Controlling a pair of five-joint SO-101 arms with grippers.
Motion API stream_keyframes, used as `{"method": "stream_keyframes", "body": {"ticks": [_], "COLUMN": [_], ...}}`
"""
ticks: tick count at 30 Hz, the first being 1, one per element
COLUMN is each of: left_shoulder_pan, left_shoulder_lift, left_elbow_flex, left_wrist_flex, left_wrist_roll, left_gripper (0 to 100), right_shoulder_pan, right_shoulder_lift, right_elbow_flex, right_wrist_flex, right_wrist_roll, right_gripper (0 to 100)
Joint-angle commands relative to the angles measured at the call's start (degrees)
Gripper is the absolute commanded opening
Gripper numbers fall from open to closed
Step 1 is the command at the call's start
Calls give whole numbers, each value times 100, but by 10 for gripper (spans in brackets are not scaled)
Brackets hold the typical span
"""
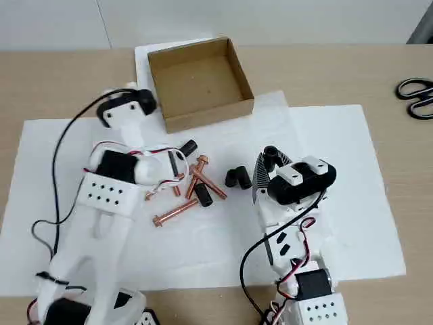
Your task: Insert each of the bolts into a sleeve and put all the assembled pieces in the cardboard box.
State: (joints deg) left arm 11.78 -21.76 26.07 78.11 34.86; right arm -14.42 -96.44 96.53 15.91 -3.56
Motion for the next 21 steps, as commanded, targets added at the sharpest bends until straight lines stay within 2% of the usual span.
{"method": "stream_keyframes", "body": {"ticks": [1, 6, 13, 18, 21], "left_shoulder_pan": [35, -44, -44, -97, -360], "left_shoulder_lift": [325, 1371, 2453, 2497, 2532], "left_elbow_flex": [-286, -488, -1552, -2009, -2325], "left_wrist_flex": [-149, -167, -114, 545, 985], "left_wrist_roll": [-281, -519, -492, -492, -396], "left_gripper": [7, 7, 7, 8, 8], "right_shoulder_pan": [57, 48, 57, 57, 57], "right_shoulder_lift": [-119, -84, -75, -75, -75], "right_elbow_flex": [26, 26, 26, 26, 26], "right_wrist_flex": [13, 13, 22, 22, 22], "right_wrist_roll": [-18, -18, -18, -18, -18], "right_gripper": [4, 4, 4, 4, 4]}}
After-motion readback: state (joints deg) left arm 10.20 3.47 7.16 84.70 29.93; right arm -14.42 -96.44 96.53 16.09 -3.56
